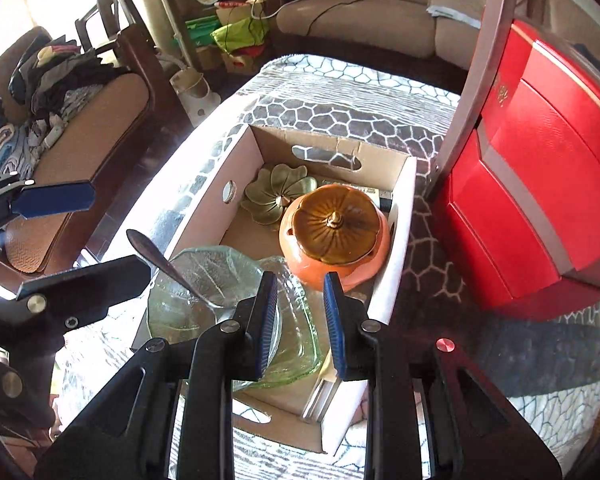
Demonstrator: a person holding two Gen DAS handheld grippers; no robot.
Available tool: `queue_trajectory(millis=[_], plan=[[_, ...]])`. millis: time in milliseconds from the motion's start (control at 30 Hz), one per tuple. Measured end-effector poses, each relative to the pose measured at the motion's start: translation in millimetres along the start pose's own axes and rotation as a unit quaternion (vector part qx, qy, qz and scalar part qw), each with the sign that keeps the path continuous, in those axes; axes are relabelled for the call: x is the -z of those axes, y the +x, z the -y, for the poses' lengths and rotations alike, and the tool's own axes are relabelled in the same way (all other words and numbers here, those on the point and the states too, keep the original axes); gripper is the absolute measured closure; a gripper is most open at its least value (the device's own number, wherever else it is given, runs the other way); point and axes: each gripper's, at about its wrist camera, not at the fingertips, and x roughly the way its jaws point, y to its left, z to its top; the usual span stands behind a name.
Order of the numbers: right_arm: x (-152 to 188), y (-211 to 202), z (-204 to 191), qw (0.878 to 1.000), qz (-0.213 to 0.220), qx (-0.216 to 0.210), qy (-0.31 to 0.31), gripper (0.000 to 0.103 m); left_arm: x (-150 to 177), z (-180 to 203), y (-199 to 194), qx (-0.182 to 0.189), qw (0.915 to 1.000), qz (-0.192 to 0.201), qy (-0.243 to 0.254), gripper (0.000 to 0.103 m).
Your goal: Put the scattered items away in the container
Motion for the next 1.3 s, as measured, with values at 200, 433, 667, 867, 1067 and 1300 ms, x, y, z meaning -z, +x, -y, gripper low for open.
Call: queue_trajectory(millis=[200, 433, 667, 867, 1067, 1300], plan=[[25, -11, -9, 1.0, 0.006, 0.021, -0.009, 0.075, 35, 6, -11, -0.015, 0.9987, 0.018, -0.045, 0.024], [54, -20, -11, 1.0, 0.006, 0.02, 0.001, 0.072, 72, 13, -15, -0.045, 0.9963, 0.019, -0.07, 0.024], [75, -29, -17, 1.0, 0.005, 0.019, -0.001, 0.072, 102, 20, -16, -0.041, 0.9934, 0.013, -0.106, 0.024], [91, -36, -15, 1.0, 0.003, 0.012, 0.01, 0.072, 122, 30, -14, -0.049, 0.9898, 0.015, -0.133, 0.024], [104, -43, -14, 1.0, 0.002, 0.007, 0.012, 0.072, 140, 37, -14, -0.056, 0.9888, 0.007, -0.138, 0.024], [121, -55, -11, 1.0, 0.002, 0.007, 0.013, 0.072, 153, 45, -19, -0.061, 0.987, 0.004, -0.149, 0.024]])
